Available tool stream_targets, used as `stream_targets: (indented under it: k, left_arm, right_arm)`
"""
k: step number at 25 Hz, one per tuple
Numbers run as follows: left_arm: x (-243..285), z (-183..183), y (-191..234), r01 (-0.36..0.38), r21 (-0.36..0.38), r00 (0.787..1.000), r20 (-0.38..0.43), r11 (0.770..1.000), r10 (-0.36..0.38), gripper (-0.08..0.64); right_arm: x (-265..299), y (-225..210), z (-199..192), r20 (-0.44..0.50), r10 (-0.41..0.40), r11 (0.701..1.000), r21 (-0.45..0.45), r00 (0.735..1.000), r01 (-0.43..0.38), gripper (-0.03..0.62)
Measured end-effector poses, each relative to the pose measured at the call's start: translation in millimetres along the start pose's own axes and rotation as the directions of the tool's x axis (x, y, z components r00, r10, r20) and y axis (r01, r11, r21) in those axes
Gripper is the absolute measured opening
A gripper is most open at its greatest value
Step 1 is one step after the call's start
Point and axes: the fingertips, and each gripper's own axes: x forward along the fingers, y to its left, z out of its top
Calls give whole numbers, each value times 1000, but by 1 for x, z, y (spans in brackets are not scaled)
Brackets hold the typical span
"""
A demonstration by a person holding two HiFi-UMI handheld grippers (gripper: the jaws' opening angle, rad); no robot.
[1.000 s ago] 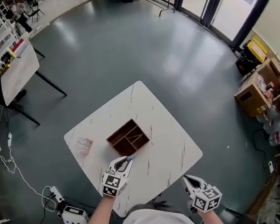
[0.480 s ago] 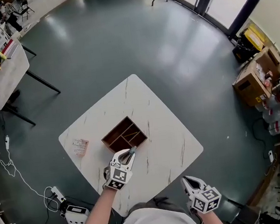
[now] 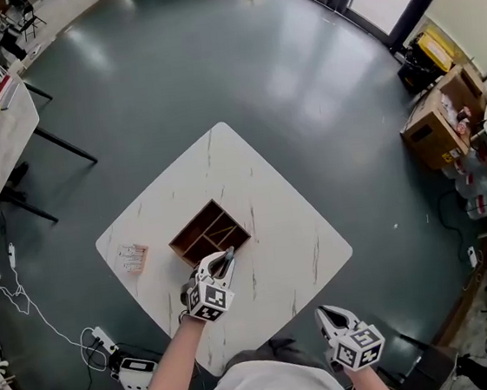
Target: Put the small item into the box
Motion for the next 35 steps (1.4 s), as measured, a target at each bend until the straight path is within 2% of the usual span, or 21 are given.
stream_targets:
  k: [12, 24, 35]
  left_arm:
    - [29, -23, -11, 25, 124, 997, -76, 992, -16, 74]
    - [30, -30, -13, 35, 153, 994, -105, 988, -19, 89]
    - [20, -32, -13, 19, 122, 996, -88, 992, -8, 107]
  right_arm:
    - [-6, -6, -9, -7, -26, 999, 25, 1000, 26, 26]
    - [-9, -11, -17, -11, -44, 999, 30, 999, 44, 27]
    - [-13, -14, -26, -13, -60, 998, 29, 998, 61, 27]
